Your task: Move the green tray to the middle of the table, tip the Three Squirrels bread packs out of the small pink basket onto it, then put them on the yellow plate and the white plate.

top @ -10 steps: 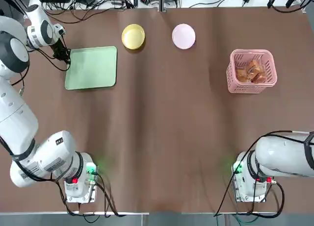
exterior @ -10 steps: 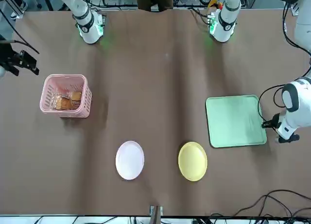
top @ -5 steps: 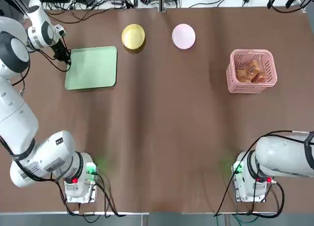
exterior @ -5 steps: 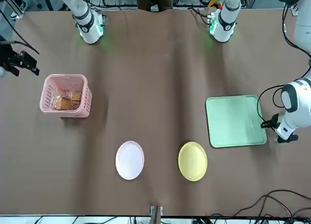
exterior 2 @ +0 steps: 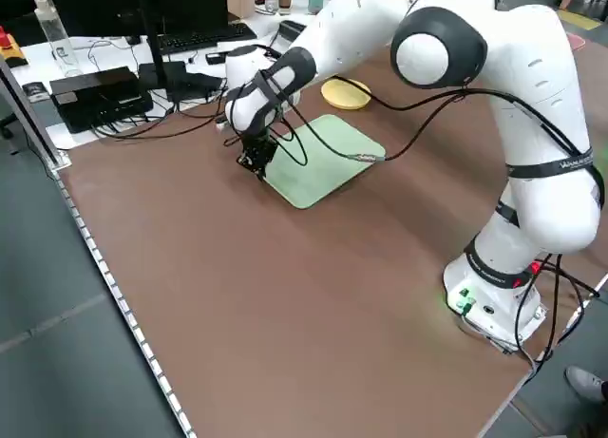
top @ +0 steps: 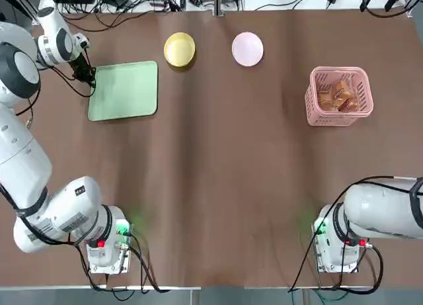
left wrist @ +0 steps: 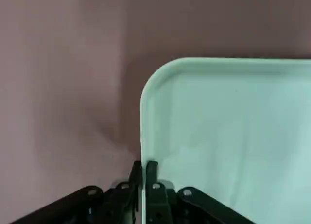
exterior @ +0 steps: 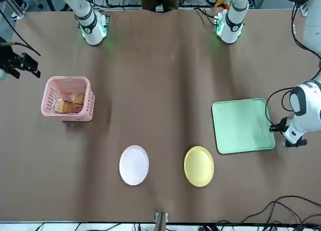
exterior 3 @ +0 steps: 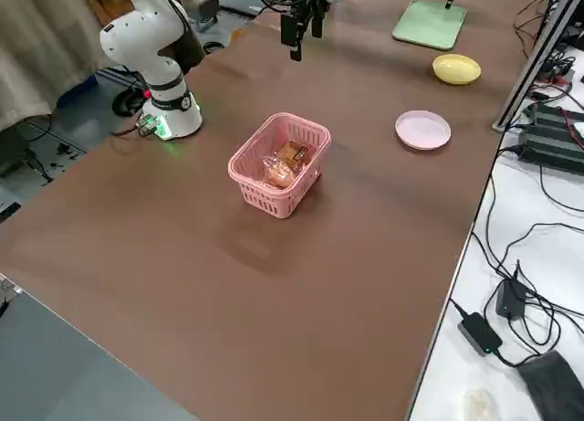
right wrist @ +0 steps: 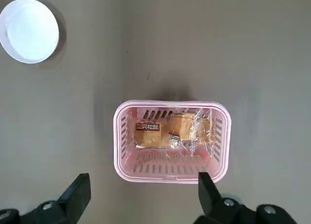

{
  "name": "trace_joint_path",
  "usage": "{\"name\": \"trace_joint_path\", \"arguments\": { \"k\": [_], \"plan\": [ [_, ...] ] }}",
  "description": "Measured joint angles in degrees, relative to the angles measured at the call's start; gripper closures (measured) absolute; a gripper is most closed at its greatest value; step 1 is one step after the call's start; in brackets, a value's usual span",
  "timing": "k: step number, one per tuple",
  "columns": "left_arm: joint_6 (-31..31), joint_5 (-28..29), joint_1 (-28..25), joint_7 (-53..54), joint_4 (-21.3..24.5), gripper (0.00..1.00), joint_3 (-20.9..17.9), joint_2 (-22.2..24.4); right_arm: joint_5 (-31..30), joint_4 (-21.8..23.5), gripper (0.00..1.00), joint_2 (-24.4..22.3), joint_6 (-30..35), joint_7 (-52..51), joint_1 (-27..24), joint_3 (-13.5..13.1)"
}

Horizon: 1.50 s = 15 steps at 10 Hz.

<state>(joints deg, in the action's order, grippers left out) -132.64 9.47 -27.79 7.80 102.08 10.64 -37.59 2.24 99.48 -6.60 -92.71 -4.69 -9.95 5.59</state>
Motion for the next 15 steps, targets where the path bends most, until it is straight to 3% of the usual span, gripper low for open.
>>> {"name": "trace_joint_path", "arguments": {
  "k": [3, 7, 11, 12, 15],
  "plan": [
    [-0.1, 0.9, 0.0, 0.4, 4.2, 0.93, 0.2, 2.4, 0.0, 0.0, 0.02, 0.0, 0.1, 0.0, 0.0, 0.0],
    [-3.5, 1.4, 0.0, 4.3, 17.1, 0.93, 1.3, 9.6, 0.0, 0.0, 0.02, 0.0, 0.1, 0.0, 0.0, 0.0],
    [-3.9, 2.9, 0.8, 2.6, 22.8, 0.93, 10.5, 11.8, 0.0, 0.0, 0.02, 0.0, 0.1, 0.0, 0.0, 0.0],
    [-3.8, 2.9, 3.2, -1.1, 23.3, 0.93, 11.9, 11.8, 0.0, 0.0, 0.02, 0.0, 0.1, 0.0, 0.0, 0.0],
    [-3.7, 3.0, 17.1, -17.0, 23.2, 0.93, 12.8, 11.7, 0.0, 0.0, 0.02, 0.0, 0.1, 0.0, 0.0, 0.0]
  ]
}}
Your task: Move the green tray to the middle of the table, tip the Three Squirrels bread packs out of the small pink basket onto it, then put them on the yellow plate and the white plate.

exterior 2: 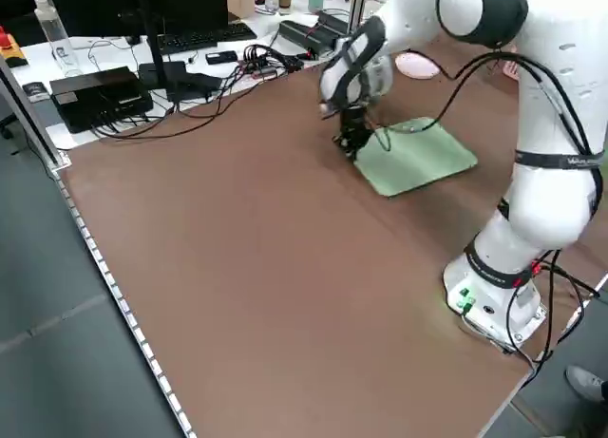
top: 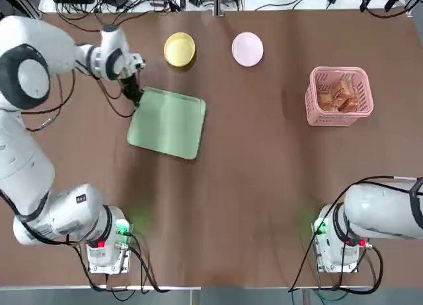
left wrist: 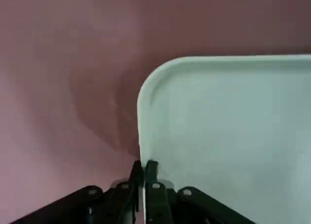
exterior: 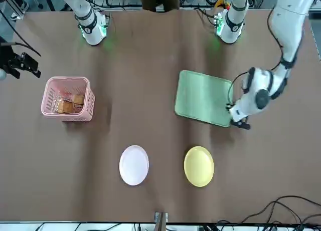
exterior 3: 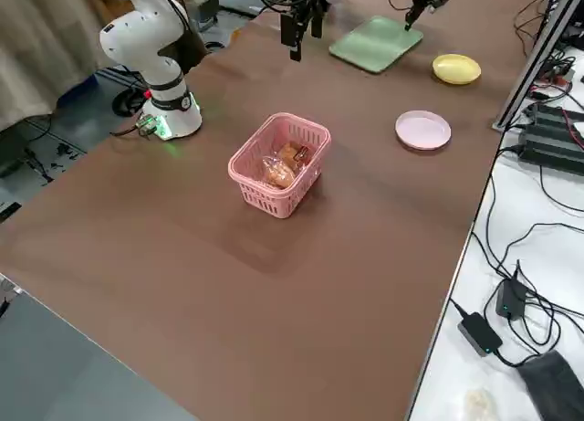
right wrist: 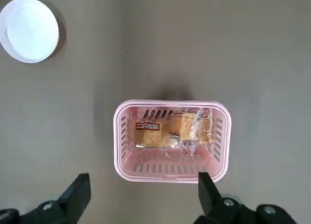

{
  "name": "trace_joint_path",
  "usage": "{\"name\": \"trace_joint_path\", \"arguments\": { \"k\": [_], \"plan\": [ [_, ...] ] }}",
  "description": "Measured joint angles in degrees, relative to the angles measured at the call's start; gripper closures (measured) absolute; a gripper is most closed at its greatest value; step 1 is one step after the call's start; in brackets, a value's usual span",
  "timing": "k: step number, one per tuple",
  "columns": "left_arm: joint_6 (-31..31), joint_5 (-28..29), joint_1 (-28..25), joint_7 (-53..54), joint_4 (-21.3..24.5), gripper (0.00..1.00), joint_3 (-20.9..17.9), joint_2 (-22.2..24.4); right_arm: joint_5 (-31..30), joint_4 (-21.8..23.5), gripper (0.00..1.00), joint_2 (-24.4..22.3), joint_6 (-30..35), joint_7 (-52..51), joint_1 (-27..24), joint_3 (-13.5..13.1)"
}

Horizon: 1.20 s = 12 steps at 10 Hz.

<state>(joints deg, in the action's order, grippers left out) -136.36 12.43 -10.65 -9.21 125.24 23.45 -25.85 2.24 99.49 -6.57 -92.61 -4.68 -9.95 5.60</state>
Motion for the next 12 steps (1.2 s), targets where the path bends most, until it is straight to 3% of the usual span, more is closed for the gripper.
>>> {"name": "trace_joint_path", "arguments": {
  "k": [3, 6, 10, 11, 12],
  "plan": [
    [-0.6, -0.1, 8.5, -9.6, -0.5, 0.93, 0.2, -0.5, 0.0, 0.0, 0.02, 0.0, 0.0, 0.0, 0.0, 0.0],
    [-0.7, -0.2, 16.8, -20.0, -6.1, 0.93, 0.4, -4.1, 0.0, 0.2, 0.05, 0.0, 0.0, 0.1, 0.2, 0.1],
    [-0.7, -0.2, 20.6, -24.3, -10.1, 0.94, 0.4, -6.7, 0.0, 5.2, 0.05, 0.3, -1.6, 0.3, 1.5, 0.1],
    [-0.8, -0.2, 21.0, -24.5, -10.7, 0.93, 0.4, -7.1, 0.0, 7.4, 0.05, 0.3, -2.5, 0.3, 1.8, 0.2],
    [-0.9, -0.2, 21.1, -25.0, -11.2, 0.79, 0.4, -7.7, 0.0, 10.1, 0.05, 0.2, -4.1, 0.3, 2.5, 0.2]
  ]
}}
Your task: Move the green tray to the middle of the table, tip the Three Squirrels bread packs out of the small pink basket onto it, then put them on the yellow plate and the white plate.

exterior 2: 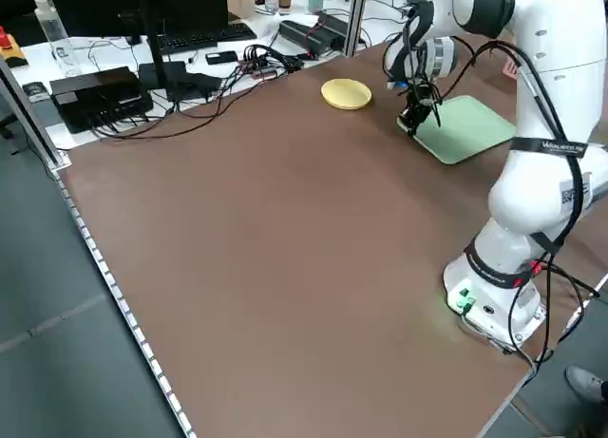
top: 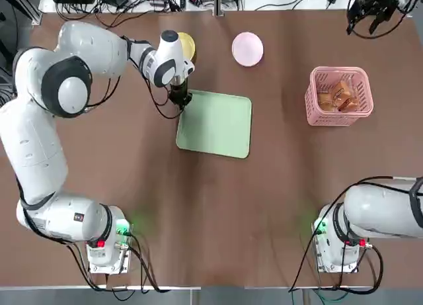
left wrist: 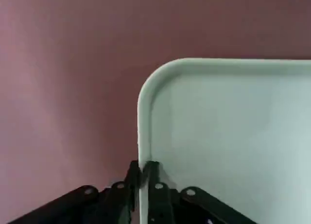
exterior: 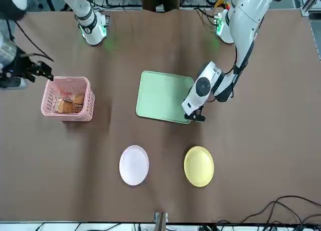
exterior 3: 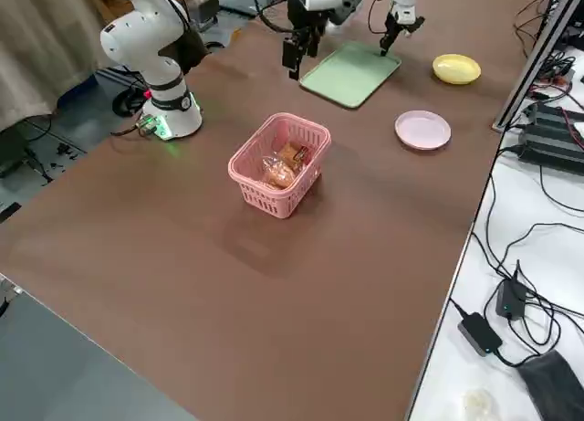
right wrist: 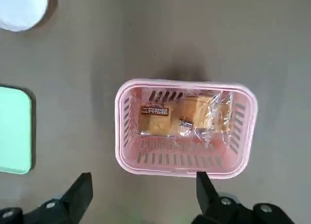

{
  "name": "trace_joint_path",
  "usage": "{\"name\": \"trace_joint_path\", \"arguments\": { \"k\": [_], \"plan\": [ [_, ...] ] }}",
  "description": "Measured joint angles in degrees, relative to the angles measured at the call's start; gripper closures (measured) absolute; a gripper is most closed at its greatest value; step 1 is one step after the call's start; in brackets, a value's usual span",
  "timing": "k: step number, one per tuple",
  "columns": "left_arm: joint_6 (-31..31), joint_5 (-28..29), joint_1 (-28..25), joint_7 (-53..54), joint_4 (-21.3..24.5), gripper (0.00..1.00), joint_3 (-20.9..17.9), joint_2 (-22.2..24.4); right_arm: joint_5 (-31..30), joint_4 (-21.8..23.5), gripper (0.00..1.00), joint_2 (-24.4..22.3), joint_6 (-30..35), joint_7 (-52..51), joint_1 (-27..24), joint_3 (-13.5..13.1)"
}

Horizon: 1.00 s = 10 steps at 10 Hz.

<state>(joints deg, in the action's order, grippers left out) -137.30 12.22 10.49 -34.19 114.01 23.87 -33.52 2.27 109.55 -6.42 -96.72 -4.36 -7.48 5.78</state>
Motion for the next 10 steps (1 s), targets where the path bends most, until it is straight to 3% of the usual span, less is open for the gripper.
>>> {"name": "trace_joint_path", "arguments": {
  "k": [3, 5, 8, 10],
  "plan": [
    [0.6, 0.0, -3.1, -0.5, -4.2, 0.36, -0.2, 0.5, 0.0, 10.7, 0.06, -0.3, -11.6, 0.1, 2.3, 0.1],
    [5.4, -1.7, -8.2, 0.0, -7.9, 0.04, -0.1, 5.9, 0.0, 16.7, 0.07, -0.3, -16.9, 1.1, 3.8, 0.1],
    [16.0, -4.9, -15.2, 0.2, -16.1, 0.00, -0.3, 16.4, 0.0, 20.6, 0.09, -0.6, -20.4, 2.8, 4.8, 0.2],
    [19.7, -5.1, -16.3, 0.2, -21.7, 0.00, -0.9, 17.9, 0.0, 23.4, 0.09, -0.6, -25.0, 6.0, 6.9, 0.2]
  ]
}}
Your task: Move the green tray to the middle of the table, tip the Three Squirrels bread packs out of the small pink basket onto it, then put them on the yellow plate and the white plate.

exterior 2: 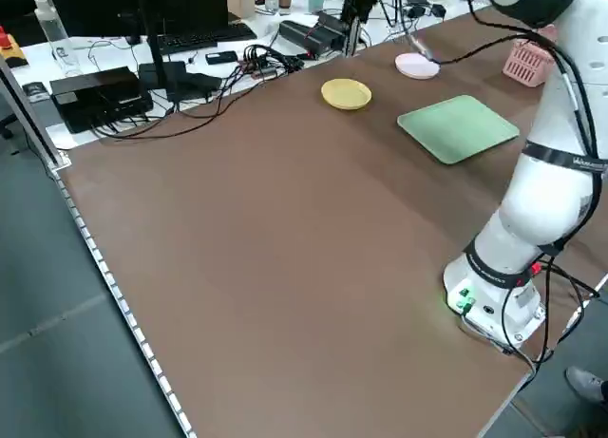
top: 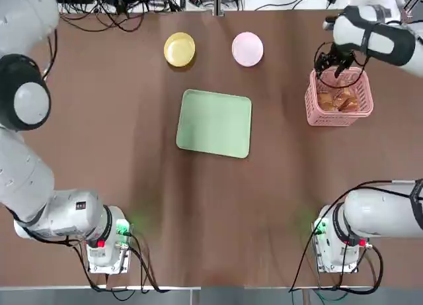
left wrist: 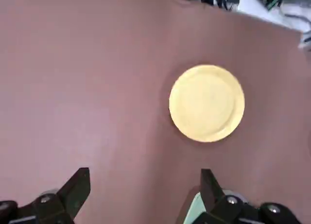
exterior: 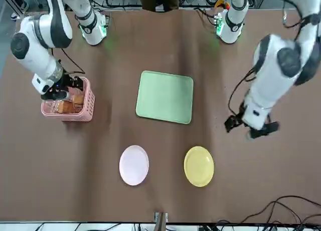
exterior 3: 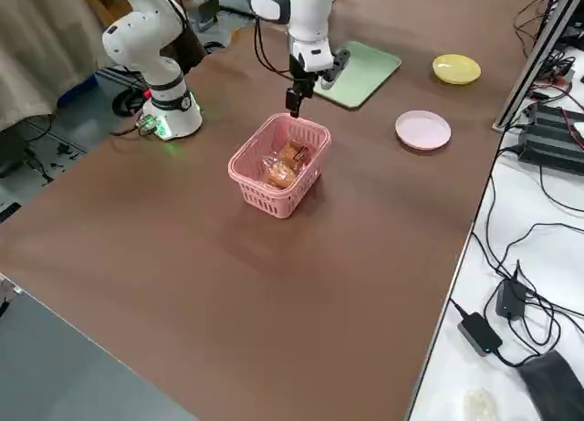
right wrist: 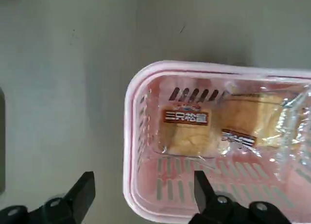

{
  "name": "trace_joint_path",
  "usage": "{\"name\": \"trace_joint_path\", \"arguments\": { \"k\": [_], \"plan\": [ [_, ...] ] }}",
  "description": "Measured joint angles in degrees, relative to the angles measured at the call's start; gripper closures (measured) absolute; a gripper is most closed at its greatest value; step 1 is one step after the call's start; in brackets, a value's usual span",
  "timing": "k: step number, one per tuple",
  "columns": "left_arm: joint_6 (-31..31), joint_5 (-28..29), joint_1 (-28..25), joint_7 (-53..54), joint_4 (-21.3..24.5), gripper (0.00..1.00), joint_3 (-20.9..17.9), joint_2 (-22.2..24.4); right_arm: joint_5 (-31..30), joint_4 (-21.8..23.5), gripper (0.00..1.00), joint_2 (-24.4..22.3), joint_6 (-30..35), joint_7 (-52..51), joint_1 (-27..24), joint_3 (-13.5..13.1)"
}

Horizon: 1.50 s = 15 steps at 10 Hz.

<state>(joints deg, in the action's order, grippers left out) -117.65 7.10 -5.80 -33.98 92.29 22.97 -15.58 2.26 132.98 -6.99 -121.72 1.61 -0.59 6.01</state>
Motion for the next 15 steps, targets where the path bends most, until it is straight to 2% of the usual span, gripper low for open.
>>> {"name": "trace_joint_path", "arguments": {
  "k": [3, 5, 6, 8, 10, 12, 13, 14, 15],
  "plan": [
    [0.9, -2.1, -4.5, -0.7, -4.4, 0.00, -0.6, -0.3, 0.0, 1.8, 0.11, 0.9, -5.7, 1.5, 1.0, 0.0],
    [2.0, -3.7, -7.5, 0.1, -5.7, 0.00, -0.6, -0.1, 0.0, 5.7, 0.12, 3.0, -12.0, 1.8, 1.1, 0.0],
    [4.1, -3.8, -7.7, 0.3, -6.0, 0.00, -0.5, 0.6, 0.0, 7.3, 0.14, 4.2, -14.2, 2.4, 1.3, 0.0],
    [8.1, -3.8, -7.6, 2.6, -6.1, 0.00, -0.1, 2.4, 0.0, 7.8, 0.17, 5.6, -14.7, 2.9, 2.0, 0.0],
    [15.1, -3.8, -7.5, 3.6, -5.7, 0.00, 0.4, 5.0, 0.0, 7.9, 0.20, 6.3, -14.7, 3.1, 2.2, 0.0],
    [14.0, -3.9, -7.4, 4.7, -0.9, 0.00, 2.0, 8.5, 0.0, 7.9, 0.30, 7.2, -14.7, 3.3, 2.4, 0.0],
    [12.0, -3.9, -7.4, 5.2, 1.8, 0.00, 2.6, 10.4, 0.0, 7.9, 0.40, 7.8, -14.7, 3.3, 2.5, 0.0],
    [11.5, -3.9, -7.5, 7.0, 3.1, 0.00, 2.6, 11.6, 0.0, 7.9, 0.57, 8.5, -14.7, 3.3, 2.7, 0.0],
    [11.7, -4.2, -7.8, 10.4, 3.2, 0.00, 2.4, 12.3, 0.0, 7.9, 0.63, 9.0, -14.8, 3.4, 2.8, 0.0]
  ]
}}
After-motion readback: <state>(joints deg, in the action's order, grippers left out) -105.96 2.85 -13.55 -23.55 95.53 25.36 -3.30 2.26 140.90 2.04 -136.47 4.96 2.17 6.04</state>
